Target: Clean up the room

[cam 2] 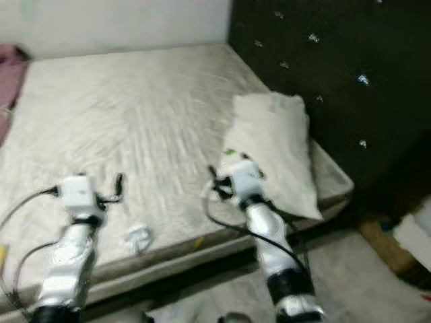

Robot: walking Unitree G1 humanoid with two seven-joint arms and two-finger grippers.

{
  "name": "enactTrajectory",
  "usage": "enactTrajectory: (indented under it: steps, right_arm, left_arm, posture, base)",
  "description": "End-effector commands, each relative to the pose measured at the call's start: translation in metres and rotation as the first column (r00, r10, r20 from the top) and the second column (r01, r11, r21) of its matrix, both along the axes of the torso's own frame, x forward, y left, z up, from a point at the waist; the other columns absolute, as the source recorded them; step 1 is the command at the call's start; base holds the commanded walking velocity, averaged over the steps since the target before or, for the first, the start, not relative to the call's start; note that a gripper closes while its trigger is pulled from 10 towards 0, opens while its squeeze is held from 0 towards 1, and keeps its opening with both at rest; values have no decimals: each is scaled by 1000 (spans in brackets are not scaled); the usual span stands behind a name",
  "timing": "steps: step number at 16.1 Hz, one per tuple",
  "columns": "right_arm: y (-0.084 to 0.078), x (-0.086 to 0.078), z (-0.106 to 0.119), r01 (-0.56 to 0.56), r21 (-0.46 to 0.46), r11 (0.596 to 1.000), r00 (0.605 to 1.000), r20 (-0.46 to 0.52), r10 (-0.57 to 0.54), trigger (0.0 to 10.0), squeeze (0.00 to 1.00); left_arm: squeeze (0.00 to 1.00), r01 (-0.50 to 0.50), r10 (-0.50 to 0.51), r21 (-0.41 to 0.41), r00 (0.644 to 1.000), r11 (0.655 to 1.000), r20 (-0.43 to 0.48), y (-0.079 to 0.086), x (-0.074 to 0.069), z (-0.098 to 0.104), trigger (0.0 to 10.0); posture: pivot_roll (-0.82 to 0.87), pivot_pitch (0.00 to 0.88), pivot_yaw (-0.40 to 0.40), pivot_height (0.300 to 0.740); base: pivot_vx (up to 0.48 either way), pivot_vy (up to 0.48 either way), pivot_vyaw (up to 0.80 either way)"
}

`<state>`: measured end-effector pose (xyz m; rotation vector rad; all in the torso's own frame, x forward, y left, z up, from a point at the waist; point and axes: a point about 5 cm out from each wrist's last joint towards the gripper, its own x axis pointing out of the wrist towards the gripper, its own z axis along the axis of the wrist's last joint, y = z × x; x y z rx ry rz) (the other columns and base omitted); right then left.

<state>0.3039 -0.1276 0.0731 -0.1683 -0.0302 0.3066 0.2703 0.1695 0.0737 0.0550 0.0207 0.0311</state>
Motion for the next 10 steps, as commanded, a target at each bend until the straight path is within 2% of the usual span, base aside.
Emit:
enactTrajectory:
  steps: [1,2,3,5,6,8,10]
  right_arm:
    - [0,2,6,15,12,1000,999,40,-15,10000,0]
    - [-1,2,7,43,-4,999,997,58,-42,10000,0]
    - [-4,1,6,74,-64,995,996,60,-70,10000,0]
    - [-2,-3,2,2,13,1000,1000,14,-2,10000,0]
    - [-4,-4,2,24,12,1000,1000,20,-24,10000,0]
    - [1,-4,0,0,-33,999,1000,19,0,10000,0]
    - [5,-5,2,-37,-2,999,999,19,37,10000,0]
  left_arm:
    - [0,-11,10,39,1000,999,13,8,-2,-1,10000]
    - [0,34,-36,38,998,999,54,6,-2,3,10000]
    - [0,66,-67,14,996,998,64,3,-3,5,10000]
    - [0,57,-58,16,997,998,51,1,-3,4,10000]
    - [0,11,-14,59,999,998,46,3,-3,3,10000]
    - [0,-15,14,38,1000,999,23,8,-3,-1,10000]
    - [0,-26,25,38,1000,999,14,10,-3,-2,10000]
  posture:
    - [53,34,-75,740]
    - [53,36,-74,740]
    - [50,37,-71,740]
    - [50,37,-68,740]
    - [50,37,-68,740]
    - [52,41,-69,740]
    - [52,41,-69,740]
  base:
    - [0,0,0]
    - [0,0,0]
    - [0,0,0]
    - [0,0,0]
    - [0,0,0]
    - [0,0,0]
    - [0,0,0]
